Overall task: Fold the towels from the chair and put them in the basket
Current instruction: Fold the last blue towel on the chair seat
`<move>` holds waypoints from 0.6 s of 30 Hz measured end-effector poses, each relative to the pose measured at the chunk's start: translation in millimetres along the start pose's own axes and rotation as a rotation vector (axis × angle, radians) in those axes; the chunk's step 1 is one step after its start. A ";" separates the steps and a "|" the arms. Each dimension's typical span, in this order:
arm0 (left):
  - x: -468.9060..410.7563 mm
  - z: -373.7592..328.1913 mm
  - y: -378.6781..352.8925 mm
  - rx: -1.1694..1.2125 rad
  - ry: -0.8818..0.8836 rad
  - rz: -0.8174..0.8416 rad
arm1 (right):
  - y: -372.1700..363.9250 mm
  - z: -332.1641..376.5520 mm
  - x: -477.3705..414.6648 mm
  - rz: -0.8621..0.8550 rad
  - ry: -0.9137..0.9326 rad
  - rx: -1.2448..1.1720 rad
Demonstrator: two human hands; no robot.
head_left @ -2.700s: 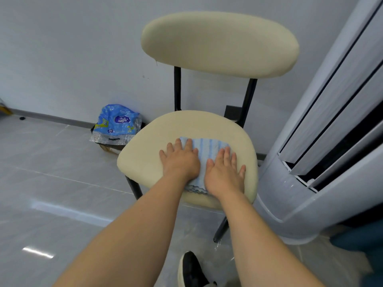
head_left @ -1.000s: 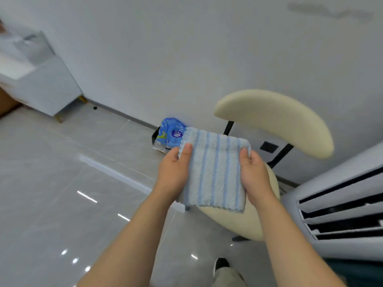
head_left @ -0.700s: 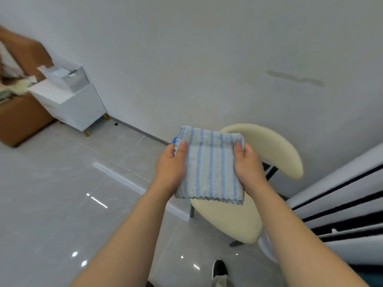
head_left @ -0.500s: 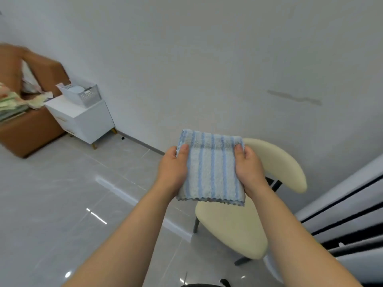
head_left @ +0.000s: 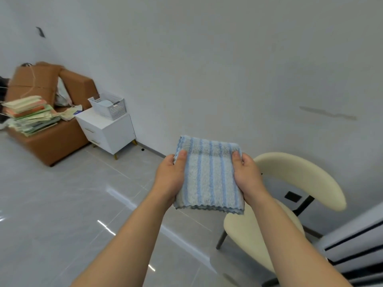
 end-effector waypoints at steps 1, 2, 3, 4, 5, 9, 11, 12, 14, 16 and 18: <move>-3.2 -1.0 8.4 0.014 -0.001 -0.001 | -7.9 2.8 -2.7 0.000 0.001 0.008; -7.5 -1.2 16.8 0.020 -0.001 -0.006 | -16.0 6.2 -6.5 0.003 0.003 0.012; -12.3 -2.1 24.9 0.018 -0.002 -0.013 | -24.2 9.2 -11.4 0.007 0.006 0.015; -17.8 -2.5 32.6 0.013 -0.001 -0.021 | -32.5 12.4 -17.1 0.013 0.009 0.021; -24.4 -3.1 40.6 0.010 -0.002 -0.028 | -40.9 15.3 -24.1 0.015 0.013 0.031; -61.3 -6.3 74.5 0.005 -0.003 -0.054 | -77.0 20.4 -63.2 0.019 0.017 0.057; -88.0 -7.7 92.9 0.004 0.000 -0.053 | -99.8 22.4 -89.1 0.034 0.017 0.060; -103.4 -8.4 103.0 0.003 0.005 -0.054 | -112.9 23.3 -103.9 0.039 0.016 0.058; -138.6 -10.7 126.2 -0.005 0.012 -0.066 | -141.7 23.3 -140.0 0.045 0.013 0.050; -179.3 -13.8 153.1 -0.029 0.033 -0.085 | -175.8 24.2 -181.3 0.056 0.011 0.036; -220.3 -24.1 184.8 -0.059 0.054 -0.112 | -214.1 29.8 -225.1 0.086 -0.002 0.024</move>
Point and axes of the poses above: each hand's wrist, its own x-axis away from the middle knuckle, its own y-axis out of the back of the hand, z = x × y, the point moved 5 cm from there along -x, towards the middle knuckle, and after that the axes turned 9 degrees about z, right-handed, at the moved point
